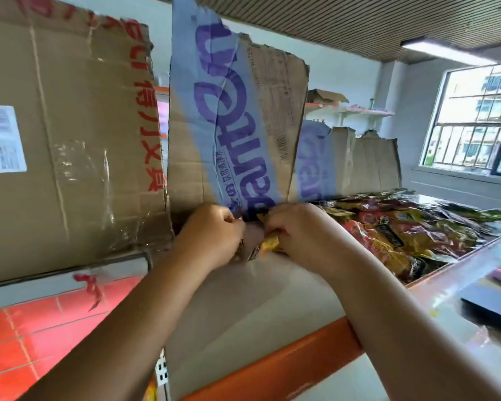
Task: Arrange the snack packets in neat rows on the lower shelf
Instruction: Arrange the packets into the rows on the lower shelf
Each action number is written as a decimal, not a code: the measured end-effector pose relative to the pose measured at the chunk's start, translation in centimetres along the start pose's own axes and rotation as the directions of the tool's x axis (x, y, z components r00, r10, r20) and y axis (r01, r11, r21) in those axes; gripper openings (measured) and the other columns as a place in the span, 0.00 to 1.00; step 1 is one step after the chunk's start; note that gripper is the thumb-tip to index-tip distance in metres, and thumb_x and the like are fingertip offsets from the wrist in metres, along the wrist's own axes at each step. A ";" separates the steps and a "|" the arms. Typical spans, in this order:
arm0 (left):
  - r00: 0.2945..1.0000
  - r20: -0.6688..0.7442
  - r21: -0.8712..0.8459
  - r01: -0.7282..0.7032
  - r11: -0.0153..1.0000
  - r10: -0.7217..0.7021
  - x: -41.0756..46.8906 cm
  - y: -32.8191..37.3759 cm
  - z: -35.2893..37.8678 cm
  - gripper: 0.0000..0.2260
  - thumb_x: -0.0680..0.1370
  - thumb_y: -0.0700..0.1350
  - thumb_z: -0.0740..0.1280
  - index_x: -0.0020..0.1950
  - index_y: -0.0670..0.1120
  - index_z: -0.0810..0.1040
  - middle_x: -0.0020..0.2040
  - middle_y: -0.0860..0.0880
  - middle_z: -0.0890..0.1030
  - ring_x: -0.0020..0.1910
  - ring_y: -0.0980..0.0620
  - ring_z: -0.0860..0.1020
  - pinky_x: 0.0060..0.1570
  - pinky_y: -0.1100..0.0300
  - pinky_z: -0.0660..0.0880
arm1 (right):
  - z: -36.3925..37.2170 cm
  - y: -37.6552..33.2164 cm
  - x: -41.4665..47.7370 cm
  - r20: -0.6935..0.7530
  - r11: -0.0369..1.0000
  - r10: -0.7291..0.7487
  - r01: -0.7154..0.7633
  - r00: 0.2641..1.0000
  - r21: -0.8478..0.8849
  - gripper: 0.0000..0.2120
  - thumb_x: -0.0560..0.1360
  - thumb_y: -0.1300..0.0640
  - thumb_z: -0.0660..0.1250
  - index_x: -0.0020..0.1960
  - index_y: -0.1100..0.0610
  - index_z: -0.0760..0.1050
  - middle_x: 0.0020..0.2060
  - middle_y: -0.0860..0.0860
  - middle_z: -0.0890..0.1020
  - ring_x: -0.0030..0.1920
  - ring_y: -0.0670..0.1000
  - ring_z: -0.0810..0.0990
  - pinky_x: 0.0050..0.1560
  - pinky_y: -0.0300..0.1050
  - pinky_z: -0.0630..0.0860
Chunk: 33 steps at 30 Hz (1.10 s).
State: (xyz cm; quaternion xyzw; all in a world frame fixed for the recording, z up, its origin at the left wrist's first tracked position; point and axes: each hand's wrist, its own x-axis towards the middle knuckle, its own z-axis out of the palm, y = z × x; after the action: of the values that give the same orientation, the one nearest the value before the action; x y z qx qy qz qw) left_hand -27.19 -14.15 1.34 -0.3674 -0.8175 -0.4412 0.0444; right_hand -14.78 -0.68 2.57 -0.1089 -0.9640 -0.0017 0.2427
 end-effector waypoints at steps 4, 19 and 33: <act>0.998 0.030 0.070 0.051 0.996 -0.053 -4.1 -0.3 -2.0 0.22 0.70 0.61 0.62 0.34 0.42 0.76 0.27 0.43 0.76 0.30 0.41 0.77 0.31 0.49 0.72 | -0.5 -0.7 0.2 -0.013 0.952 -0.262 0.261 0.965 0.157 0.10 0.62 0.69 0.69 0.32 0.54 0.80 0.48 0.55 0.84 0.51 0.54 0.81 0.52 0.46 0.75; 0.979 0.014 0.558 0.163 0.814 -0.205 -8.4 3.7 -2.8 0.17 0.73 0.66 0.69 0.43 0.53 0.74 0.40 0.53 0.79 0.41 0.51 0.78 0.34 0.57 0.68 | -0.7 -2.6 -2.2 0.156 0.972 -0.227 0.214 0.961 0.098 0.12 0.74 0.47 0.70 0.41 0.52 0.71 0.37 0.45 0.71 0.41 0.49 0.75 0.41 0.45 0.71; 0.945 0.039 0.430 0.277 0.859 -0.325 -8.7 2.1 -3.5 0.18 0.63 0.65 0.74 0.46 0.57 0.79 0.42 0.54 0.84 0.36 0.50 0.83 0.35 0.57 0.75 | -1.4 -1.4 -2.8 0.241 0.974 -0.144 0.094 0.960 0.205 0.12 0.74 0.45 0.72 0.46 0.51 0.72 0.44 0.46 0.76 0.46 0.50 0.75 0.43 0.44 0.69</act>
State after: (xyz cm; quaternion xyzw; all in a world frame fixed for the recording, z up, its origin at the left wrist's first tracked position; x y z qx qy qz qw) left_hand -20.42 -20.95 1.49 -0.2407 -0.9414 -0.2363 0.0074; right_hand -12.04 -2.68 2.53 -0.0259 -0.9876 0.0903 0.1256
